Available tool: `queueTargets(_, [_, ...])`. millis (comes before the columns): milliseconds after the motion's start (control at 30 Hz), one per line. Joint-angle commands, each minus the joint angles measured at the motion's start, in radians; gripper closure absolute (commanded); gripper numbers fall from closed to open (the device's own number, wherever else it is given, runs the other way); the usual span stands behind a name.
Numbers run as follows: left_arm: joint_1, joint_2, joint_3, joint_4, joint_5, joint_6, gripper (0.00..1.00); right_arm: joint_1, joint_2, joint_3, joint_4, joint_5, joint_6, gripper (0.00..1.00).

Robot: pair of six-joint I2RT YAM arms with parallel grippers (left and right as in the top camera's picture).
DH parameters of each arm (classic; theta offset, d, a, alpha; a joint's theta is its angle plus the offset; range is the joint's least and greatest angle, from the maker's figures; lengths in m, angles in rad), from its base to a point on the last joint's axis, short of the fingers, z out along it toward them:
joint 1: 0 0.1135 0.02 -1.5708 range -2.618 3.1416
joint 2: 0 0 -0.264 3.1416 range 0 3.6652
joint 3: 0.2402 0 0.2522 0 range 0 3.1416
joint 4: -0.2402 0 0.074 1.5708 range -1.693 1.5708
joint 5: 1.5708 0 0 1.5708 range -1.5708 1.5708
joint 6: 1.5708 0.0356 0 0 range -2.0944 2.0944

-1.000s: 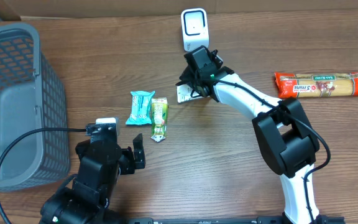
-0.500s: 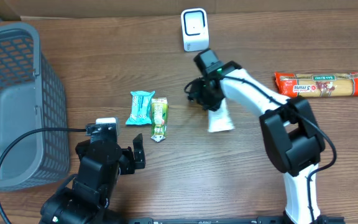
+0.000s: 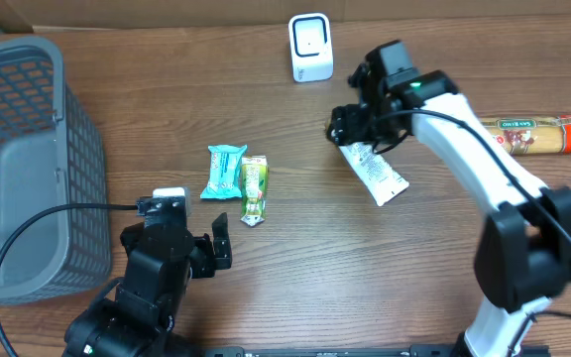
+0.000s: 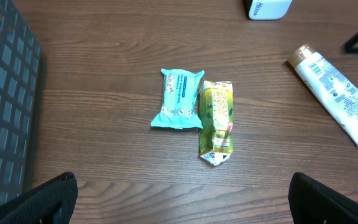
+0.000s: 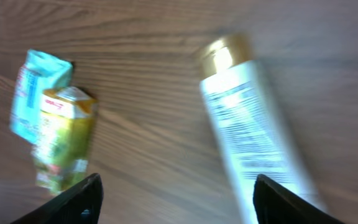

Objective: Scan the item barcode
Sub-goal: 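Lift the conditioner tube and carry it toward the scanner, then rotate the conditioner tube upright and raise it to the scanner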

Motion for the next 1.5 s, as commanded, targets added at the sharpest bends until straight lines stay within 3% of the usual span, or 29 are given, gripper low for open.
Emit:
queueTargets(0, [-0.006, 0.002, -0.006, 0.004, -0.013, -0.014, 0.01, -0.048, -0.024, -0.006, -0.004, 0.147, -0.288, 0.21])
queueTargets(267, [-0.006, 0.002, -0.006, 0.004, -0.013, -0.014, 0.00, -0.090, 0.055, -0.058, 0.026, 0.115, -0.464, 0.21])
queueTargets(767, [-0.006, 0.002, -0.006, 0.004, -0.013, -0.014, 0.01, -0.116, 0.215, -0.058, 0.054, -0.124, -0.494, 0.25])
queueTargets(967, [-0.006, 0.002, -0.006, 0.004, -0.013, -0.014, 0.01, -0.112, 0.243, -0.084, 0.041, -0.132, -0.494, 0.31])
queueTargets(1233, [-0.006, 0.002, -0.006, 0.004, -0.013, -0.014, 0.00, -0.112, 0.243, -0.207, 0.084, -0.132, -0.489, 0.28])
queueTargets(1333, [-0.006, 0.002, -0.006, 0.004, -0.013, -0.014, 0.01, -0.112, 0.243, -0.218, 0.101, -0.132, -0.482, 0.46])
queueTargets(1467, [-0.006, 0.002, -0.006, 0.004, -0.013, -0.014, 0.00, -0.113, 0.243, -0.217, 0.105, -0.132, -0.435, 0.81])
